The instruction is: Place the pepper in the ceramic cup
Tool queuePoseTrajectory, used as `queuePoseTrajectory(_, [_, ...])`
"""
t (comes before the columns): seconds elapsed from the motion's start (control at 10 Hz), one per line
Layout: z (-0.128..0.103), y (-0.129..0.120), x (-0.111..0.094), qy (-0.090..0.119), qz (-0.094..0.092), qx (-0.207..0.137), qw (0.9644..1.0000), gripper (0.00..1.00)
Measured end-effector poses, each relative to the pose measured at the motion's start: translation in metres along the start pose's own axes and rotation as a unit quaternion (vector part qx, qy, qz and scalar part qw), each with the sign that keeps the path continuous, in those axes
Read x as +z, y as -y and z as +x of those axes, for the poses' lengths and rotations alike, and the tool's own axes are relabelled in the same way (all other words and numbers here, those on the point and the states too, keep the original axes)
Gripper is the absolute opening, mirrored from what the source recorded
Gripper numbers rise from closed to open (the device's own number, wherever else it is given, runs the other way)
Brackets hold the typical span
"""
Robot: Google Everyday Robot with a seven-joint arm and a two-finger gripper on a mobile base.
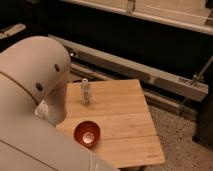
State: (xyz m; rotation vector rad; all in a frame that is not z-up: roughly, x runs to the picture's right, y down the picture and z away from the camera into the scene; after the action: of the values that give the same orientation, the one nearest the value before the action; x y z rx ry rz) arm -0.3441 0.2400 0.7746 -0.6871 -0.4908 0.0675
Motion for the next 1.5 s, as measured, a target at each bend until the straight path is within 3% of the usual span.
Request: queuePoseTrajectory(1.5, [0.006,0.005,0.011,-0.021,-0.008,-0.001,0.9997,0.54])
